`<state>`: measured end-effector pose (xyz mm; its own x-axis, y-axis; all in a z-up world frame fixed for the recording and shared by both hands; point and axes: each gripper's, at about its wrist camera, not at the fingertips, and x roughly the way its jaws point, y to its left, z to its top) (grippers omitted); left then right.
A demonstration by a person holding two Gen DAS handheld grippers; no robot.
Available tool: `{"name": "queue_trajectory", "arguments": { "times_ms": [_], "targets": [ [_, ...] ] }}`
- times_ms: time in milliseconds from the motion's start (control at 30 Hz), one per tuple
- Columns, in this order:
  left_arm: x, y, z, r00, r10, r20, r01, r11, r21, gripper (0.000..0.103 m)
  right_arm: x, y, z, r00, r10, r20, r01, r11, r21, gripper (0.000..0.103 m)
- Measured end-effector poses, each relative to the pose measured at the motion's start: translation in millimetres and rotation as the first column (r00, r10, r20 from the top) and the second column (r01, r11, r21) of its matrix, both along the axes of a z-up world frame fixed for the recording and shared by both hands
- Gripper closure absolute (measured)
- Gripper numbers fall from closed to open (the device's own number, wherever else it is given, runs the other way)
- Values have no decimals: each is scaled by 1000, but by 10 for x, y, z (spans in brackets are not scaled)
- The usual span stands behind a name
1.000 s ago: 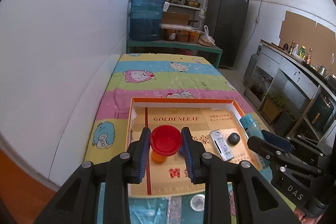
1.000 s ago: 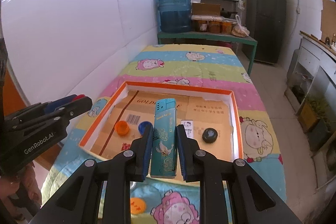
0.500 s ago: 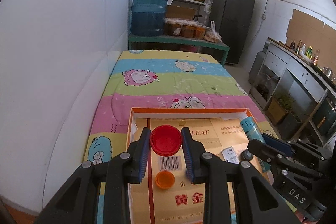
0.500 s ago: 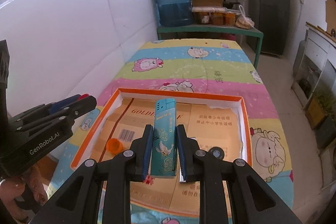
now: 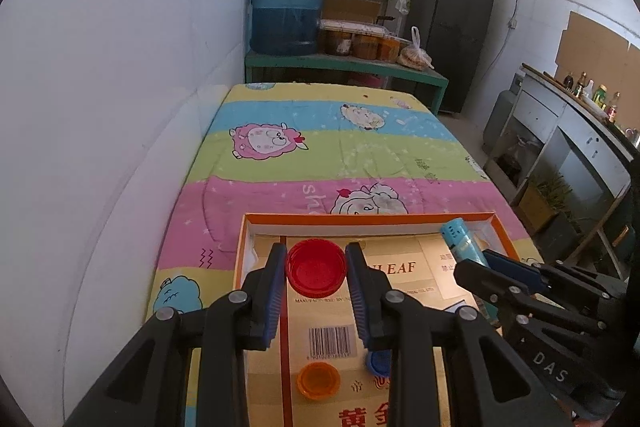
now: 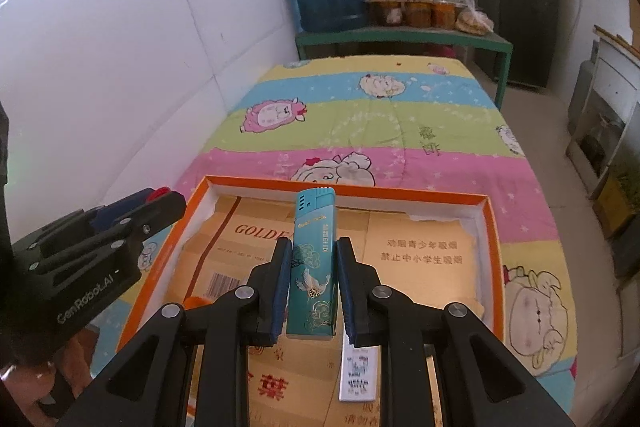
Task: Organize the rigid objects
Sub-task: 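Lower the red cap into the tray with the left tool while the right tool lowers the lighter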
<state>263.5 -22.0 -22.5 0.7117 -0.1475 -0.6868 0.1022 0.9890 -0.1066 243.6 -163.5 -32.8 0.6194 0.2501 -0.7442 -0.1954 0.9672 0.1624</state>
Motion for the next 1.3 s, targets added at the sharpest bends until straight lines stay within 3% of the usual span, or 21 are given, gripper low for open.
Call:
{"name": "queue_trajectory", "arguments": {
  "times_ms": [967, 1300],
  "targets": [
    [420, 12, -571, 991, 25, -133, -21, 999, 34, 73, 445, 201, -448, 989, 53, -137, -58, 998, -33, 80],
    [501, 46, -714, 978, 8, -207, -9, 1000, -4, 73, 475, 231, -574, 984, 62, -168, -70, 997, -42, 80]
  ]
}}
